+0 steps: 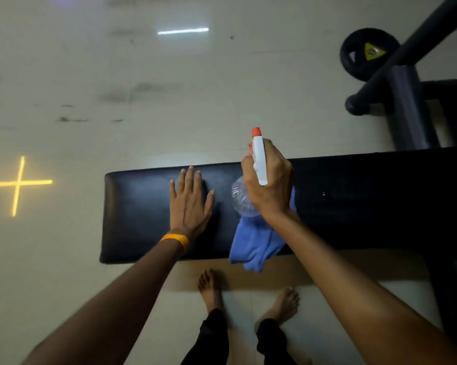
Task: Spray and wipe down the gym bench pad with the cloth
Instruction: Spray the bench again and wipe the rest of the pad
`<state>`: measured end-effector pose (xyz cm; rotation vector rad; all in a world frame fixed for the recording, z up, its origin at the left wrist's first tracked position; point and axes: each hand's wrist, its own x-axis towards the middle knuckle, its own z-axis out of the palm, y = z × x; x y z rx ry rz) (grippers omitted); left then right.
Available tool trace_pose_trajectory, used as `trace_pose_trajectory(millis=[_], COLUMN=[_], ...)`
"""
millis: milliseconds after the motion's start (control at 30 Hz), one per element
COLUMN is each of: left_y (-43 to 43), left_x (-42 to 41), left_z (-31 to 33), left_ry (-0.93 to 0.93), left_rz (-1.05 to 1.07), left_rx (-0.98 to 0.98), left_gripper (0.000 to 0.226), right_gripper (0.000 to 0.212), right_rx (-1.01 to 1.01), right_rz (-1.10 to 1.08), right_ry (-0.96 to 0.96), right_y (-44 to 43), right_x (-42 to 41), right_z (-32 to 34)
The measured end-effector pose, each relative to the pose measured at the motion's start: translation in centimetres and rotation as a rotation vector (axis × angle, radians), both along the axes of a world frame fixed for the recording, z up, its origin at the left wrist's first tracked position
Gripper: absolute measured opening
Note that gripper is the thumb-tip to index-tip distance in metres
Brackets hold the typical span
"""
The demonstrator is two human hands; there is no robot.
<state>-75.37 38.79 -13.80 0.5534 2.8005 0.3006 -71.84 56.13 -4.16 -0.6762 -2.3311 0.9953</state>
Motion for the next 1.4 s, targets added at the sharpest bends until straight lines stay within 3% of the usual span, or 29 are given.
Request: trace_pose_trajectory(millis=[100, 267, 600, 733, 800, 900, 1067, 1133, 1233, 1400], left_y=[-2.9, -5.4, -5.6, -5.7, -5.7, -4.4, -0.2, 1.5, 3.2, 4.9], left_x=[0.1, 1.0, 1.7, 2.0, 3.0, 5.5, 9.5, 10.2, 10.3, 11.0], left_z=[-0.7, -2.1, -3.4, -3.5, -3.0, -1.9, -1.1, -1.3, -1.4, -0.4], left_ry=[-0.020, -0.061, -0.038, -0.010, 0.099, 0.206, 0.032, -0.082, -0.142, -0.156], left_rz=[0.045, 0.100, 0.113, 0.141, 0.154, 0.156, 0.092, 0.068, 0.036, -0.060], left_rx=[-0.023, -0.032, 0.012, 0.026, 0.074, 0.180, 0.273, 0.253, 0.200, 0.192], left_gripper=[0.083, 0.072, 0.066, 0.060, 0.044, 0.025, 0.028, 0.036, 0.042, 0.023], right_gripper=[0.010, 0.032, 0.107, 0.069, 0.052, 0.056, 0.066, 0.055, 0.019, 0.017], right_rx=[-0.046, -0.005, -0.102, -0.060, 0.001, 0.187, 0.542, 0.647, 0.812, 0.694], right_rz=[0.066, 0.201, 0.533, 0.544, 0.476, 0.558, 0.842, 0.907, 0.891, 0.853], right_ry=[0.004, -0.055, -0.276, -0.278, -0.332, -0.462, -0.684, -0.650, -0.554, -0.532], right_y=[-2.7, -4.9, -1.5, 1.7, 3.6, 5.5, 5.9, 5.7, 6.2, 10.4], right_x=[-0.9, -0.4, 2.3, 4.7, 5.2, 4.4, 2.1, 1.7, 1.3, 4.5], right_z=[-0.8, -3.0, -5.3, -6.9, -7.7, -9.0, -10.2, -10.2, -9.4, -8.2])
